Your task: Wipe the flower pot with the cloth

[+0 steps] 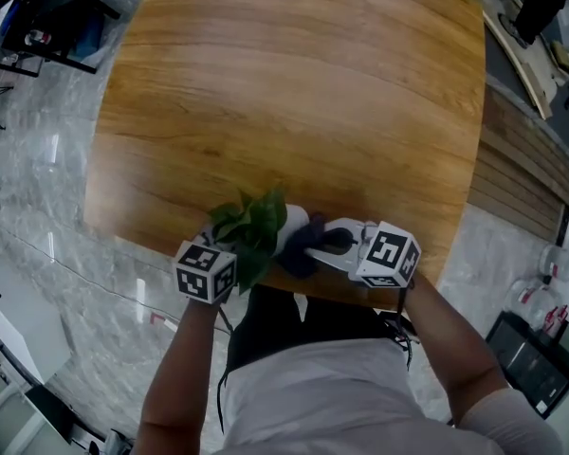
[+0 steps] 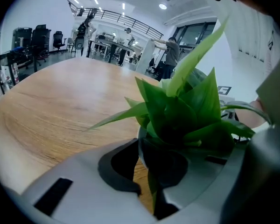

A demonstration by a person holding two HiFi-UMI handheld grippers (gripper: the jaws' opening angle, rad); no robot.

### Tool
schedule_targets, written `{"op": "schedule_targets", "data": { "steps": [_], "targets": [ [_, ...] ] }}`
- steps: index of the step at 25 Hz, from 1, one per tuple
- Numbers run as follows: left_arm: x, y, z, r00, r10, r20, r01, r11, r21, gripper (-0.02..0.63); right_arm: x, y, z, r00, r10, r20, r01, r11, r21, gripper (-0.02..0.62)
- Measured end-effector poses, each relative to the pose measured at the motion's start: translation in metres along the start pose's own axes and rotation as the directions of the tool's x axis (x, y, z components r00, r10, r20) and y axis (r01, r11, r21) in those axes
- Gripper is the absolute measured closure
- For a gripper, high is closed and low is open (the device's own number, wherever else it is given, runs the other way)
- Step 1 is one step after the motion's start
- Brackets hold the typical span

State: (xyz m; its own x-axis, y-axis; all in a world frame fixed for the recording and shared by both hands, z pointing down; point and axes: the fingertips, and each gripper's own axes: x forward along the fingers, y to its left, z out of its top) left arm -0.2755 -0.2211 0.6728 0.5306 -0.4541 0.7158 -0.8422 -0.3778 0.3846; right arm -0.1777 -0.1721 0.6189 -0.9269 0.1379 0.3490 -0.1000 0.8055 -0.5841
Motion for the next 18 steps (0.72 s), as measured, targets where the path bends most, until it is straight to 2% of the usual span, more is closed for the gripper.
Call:
{"op": "schedule_targets", "data": {
  "steps": [2, 4, 6, 7, 9, 11, 13, 15, 18],
  "targets": [
    [-0.001, 0.002, 0.001, 1.000, 0.003, 0.001, -0.003, 1.000, -0.006, 0.574, 0.005, 0.015, 0.036, 0.996, 0.020, 0.085, -0.017, 0.999, -0.040, 0.561],
    [-0.001, 0.003, 0.001, 1.000, 0.010, 0.007, -0.010, 1.000, -0.028, 0.574, 0.010, 0.017, 0.056, 0.991, 0.000, 0.131, 0.008, 0.998, -0.066, 0.561],
    [0.000, 0.005, -0.001, 1.000, 0.017, 0.009, -0.017, 0.998, -0.052, 0.574, 0.010, 0.003, 0.051, 0.988, -0.071, 0.140, 0.077, 0.996, -0.039, 0.561],
    [0.000, 0.005, -0.002, 1.000, 0.020, 0.009, -0.019, 0.998, -0.062, 0.572, 0.006, -0.009, 0.041, 0.982, -0.125, 0.144, 0.125, 0.992, 0.004, 0.561],
    [0.001, 0.005, -0.003, 1.000, 0.018, 0.012, -0.017, 0.996, -0.084, 0.572, -0.009, -0.041, 0.016, 0.953, -0.271, 0.133, 0.258, 0.960, 0.113, 0.560],
    [-0.001, 0.003, -0.001, 1.000, 0.015, 0.021, -0.013, 0.994, -0.107, 0.572, -0.022, -0.067, -0.010, 0.906, -0.417, 0.072, 0.399, 0.898, 0.184, 0.561],
    [-0.002, 0.003, 0.000, 0.999, 0.023, 0.024, -0.020, 0.992, -0.128, 0.574, -0.024, -0.071, -0.015, 0.874, -0.483, 0.049, 0.466, 0.863, 0.197, 0.561],
    [-0.001, 0.005, 0.000, 0.999, 0.034, 0.019, -0.031, 0.987, -0.159, 0.574, -0.018, -0.054, 0.009, 0.873, -0.477, 0.101, 0.461, 0.875, 0.151, 0.563],
    [-0.002, 0.009, -0.003, 0.999, 0.046, 0.021, -0.040, 0.972, -0.232, 0.574, 0.000, -0.009, 0.056, 0.904, -0.379, 0.197, 0.374, 0.925, 0.061, 0.561]
  ]
}}
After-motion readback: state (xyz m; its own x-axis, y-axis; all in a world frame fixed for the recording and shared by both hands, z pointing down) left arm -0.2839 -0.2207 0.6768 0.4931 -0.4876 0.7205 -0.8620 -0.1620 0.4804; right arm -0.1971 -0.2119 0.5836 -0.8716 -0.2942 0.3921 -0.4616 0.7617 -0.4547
